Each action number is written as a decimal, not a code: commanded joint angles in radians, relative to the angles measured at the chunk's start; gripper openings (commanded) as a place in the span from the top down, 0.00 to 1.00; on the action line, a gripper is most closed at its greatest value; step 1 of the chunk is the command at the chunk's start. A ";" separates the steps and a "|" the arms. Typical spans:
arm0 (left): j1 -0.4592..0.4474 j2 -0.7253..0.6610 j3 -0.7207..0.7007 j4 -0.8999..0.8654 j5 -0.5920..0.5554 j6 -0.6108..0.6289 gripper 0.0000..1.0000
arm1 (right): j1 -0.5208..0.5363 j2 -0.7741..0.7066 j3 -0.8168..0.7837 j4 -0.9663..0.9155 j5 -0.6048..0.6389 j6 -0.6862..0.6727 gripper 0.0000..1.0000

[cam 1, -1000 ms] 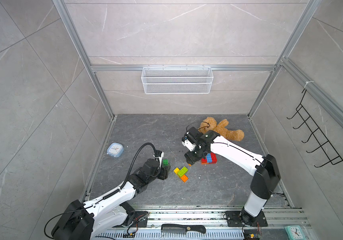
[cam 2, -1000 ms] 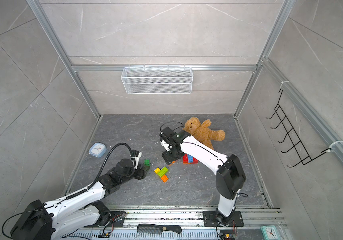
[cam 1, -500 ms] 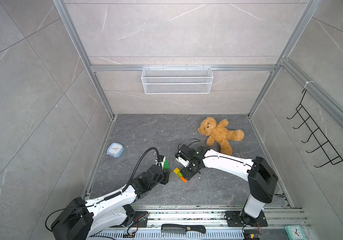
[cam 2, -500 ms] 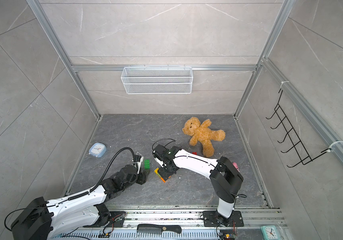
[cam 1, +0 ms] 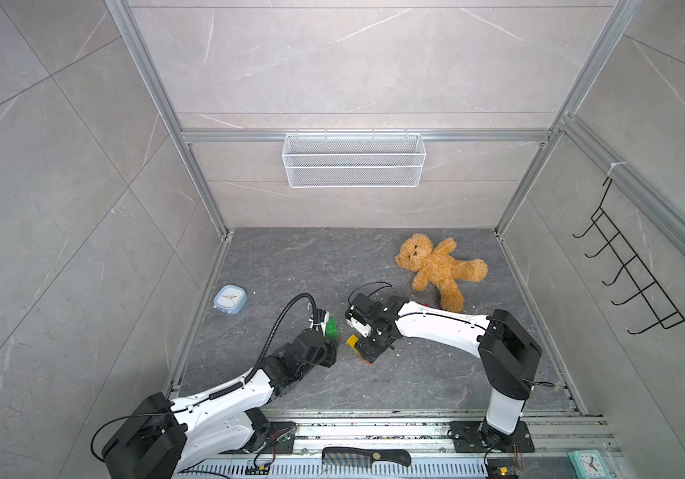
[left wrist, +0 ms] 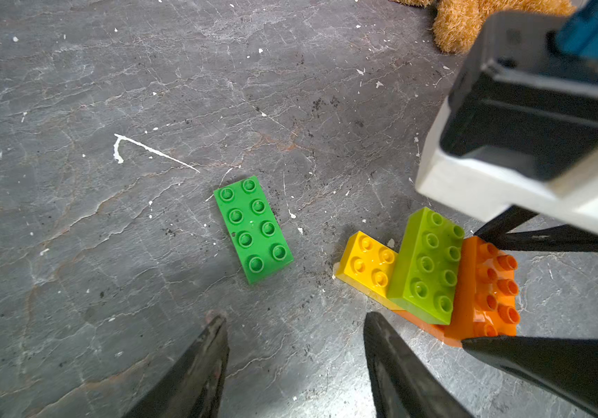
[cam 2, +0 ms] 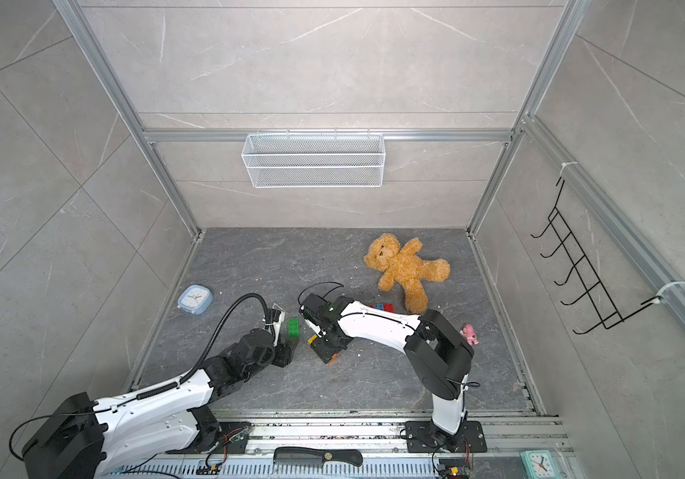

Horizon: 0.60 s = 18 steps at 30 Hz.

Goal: Assemble a rectangle with lego
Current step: Assemble the lego brick with the lego brick.

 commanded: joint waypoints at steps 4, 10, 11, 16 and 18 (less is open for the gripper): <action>-0.001 0.013 0.000 0.034 -0.012 -0.004 0.37 | 0.000 0.025 0.028 -0.011 0.035 0.004 0.58; -0.001 0.024 0.000 0.045 -0.009 -0.003 0.38 | -0.006 0.031 0.038 -0.020 0.040 0.005 0.58; -0.001 0.027 0.001 0.046 -0.008 -0.003 0.38 | -0.006 0.033 0.037 -0.018 0.040 0.004 0.59; 0.000 0.028 0.002 0.046 -0.005 -0.002 0.38 | -0.006 0.043 0.042 -0.021 0.037 0.006 0.59; -0.001 0.025 0.002 0.043 -0.006 0.000 0.38 | -0.006 0.047 0.042 -0.025 0.039 0.007 0.60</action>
